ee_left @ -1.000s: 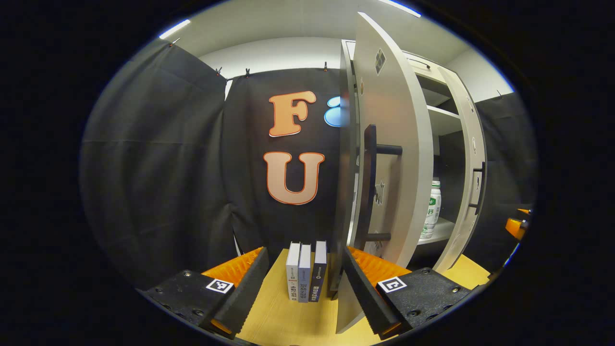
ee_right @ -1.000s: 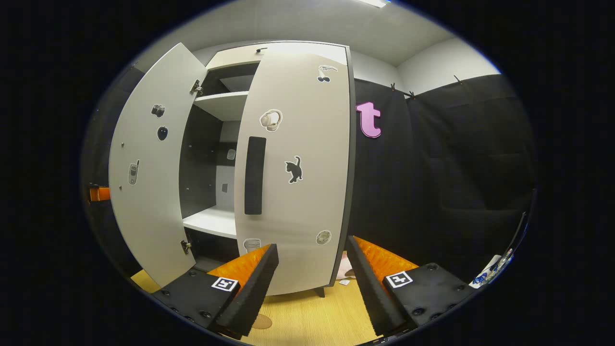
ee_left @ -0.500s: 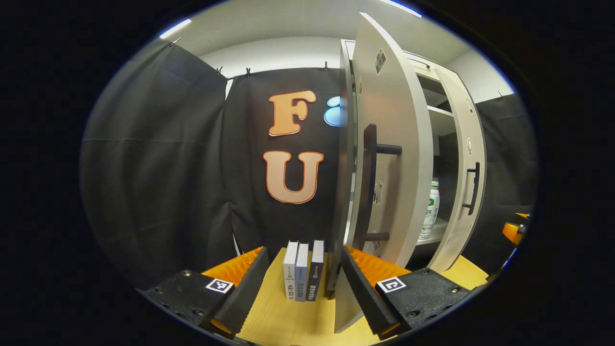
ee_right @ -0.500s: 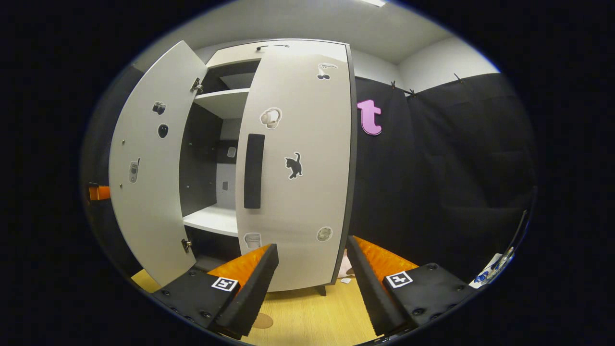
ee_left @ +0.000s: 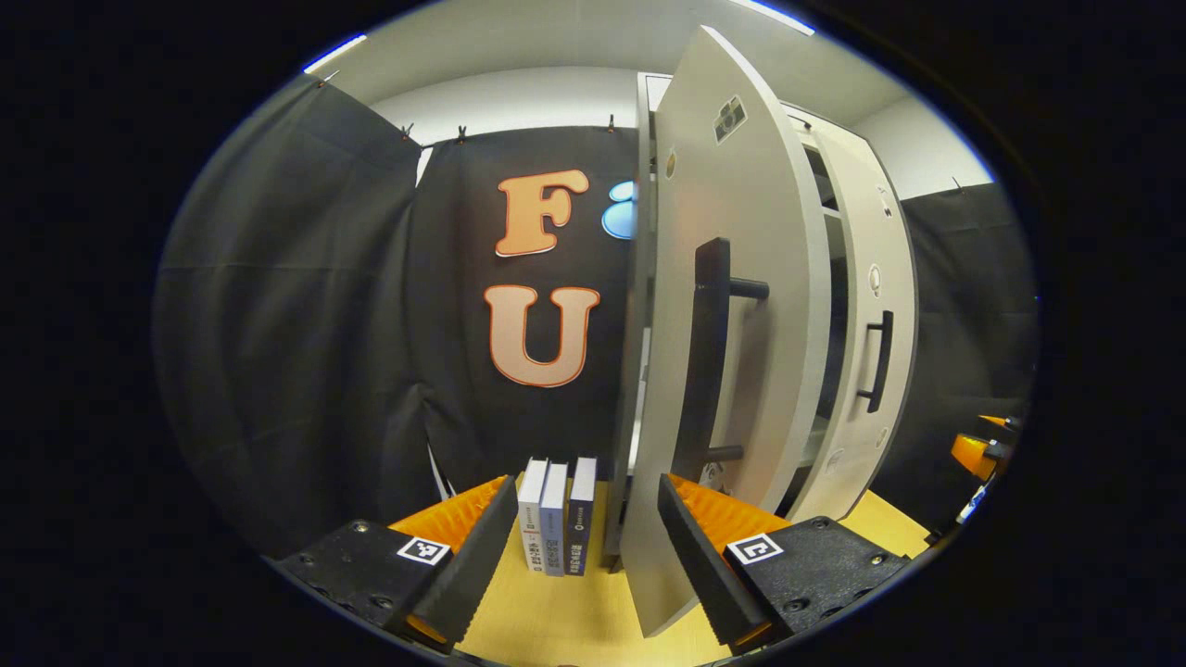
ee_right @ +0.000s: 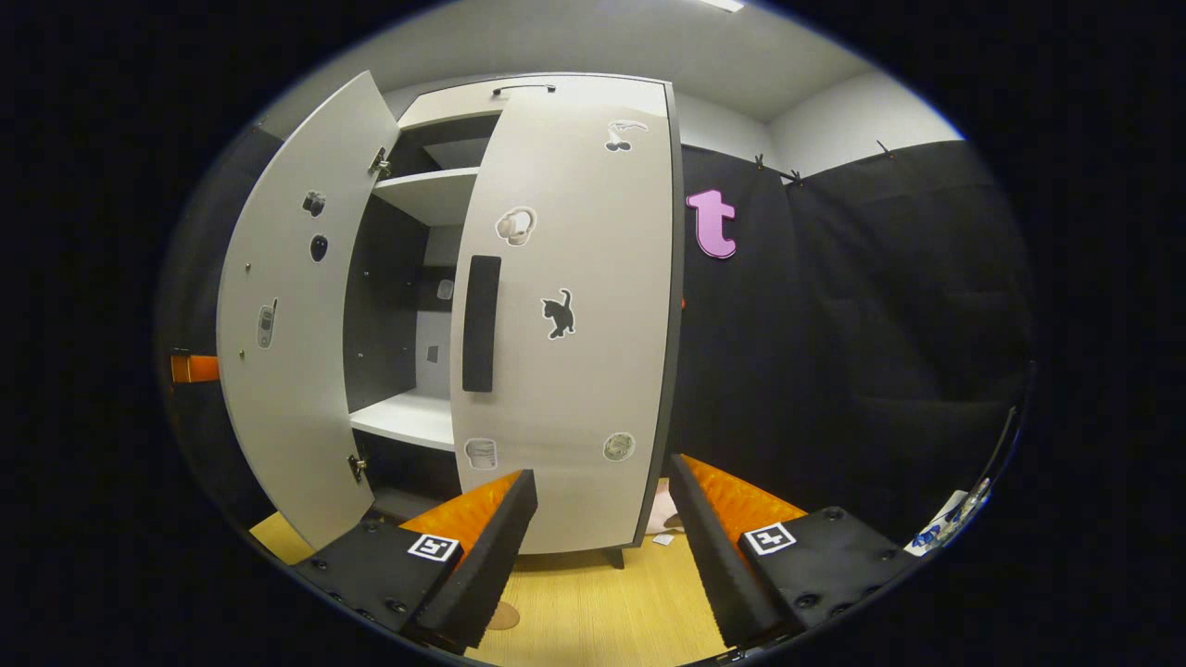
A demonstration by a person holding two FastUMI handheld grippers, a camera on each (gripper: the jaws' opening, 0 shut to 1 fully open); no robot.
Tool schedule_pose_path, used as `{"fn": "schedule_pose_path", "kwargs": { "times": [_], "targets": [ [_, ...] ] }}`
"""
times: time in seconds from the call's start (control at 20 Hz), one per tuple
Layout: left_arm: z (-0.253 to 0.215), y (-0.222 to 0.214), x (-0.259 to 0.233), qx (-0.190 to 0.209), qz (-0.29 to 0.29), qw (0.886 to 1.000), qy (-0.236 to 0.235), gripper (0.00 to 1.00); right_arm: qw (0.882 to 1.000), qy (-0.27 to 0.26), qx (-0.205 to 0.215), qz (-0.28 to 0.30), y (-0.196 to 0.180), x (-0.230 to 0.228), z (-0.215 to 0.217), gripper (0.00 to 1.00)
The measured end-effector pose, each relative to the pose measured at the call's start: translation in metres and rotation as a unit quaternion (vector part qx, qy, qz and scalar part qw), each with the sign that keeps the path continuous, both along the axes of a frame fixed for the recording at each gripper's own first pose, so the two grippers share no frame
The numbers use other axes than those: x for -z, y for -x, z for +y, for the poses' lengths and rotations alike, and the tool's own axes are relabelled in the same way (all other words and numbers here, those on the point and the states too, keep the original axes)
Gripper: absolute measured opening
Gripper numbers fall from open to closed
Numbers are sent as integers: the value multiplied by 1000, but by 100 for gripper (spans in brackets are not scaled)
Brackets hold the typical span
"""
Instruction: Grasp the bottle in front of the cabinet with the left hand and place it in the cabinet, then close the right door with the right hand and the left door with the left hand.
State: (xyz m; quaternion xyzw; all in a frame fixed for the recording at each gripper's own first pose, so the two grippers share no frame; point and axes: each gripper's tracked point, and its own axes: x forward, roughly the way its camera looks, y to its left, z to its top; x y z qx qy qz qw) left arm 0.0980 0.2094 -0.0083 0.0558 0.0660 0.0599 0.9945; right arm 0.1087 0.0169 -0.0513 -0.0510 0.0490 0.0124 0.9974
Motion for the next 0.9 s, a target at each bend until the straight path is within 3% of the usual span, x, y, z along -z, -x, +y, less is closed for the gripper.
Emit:
{"fn": "schedule_pose_path", "kwargs": {
  "times": [0.2, 0.55, 0.65, 0.9],
  "targets": [
    [-19, -5, 5, 18, 3, 1000, 11, 94, 1000, 2, 4, -5, 2, -2, -10, 96],
    [-22, -7, 4, -2, -3, 1000, 11, 90, 1000, 1, 10, -4, -1, 0, -29, 96],
    [-26, -9, 5, -1, -3, 1000, 10, 94, 1000, 0, 7, -3, -1, 1, -30, 96],
    [-49, -17, 9, 12, -1, 1000, 20, 91, 1000, -1, 4, 0, -4, 6, -37, 96]
  ]
}}
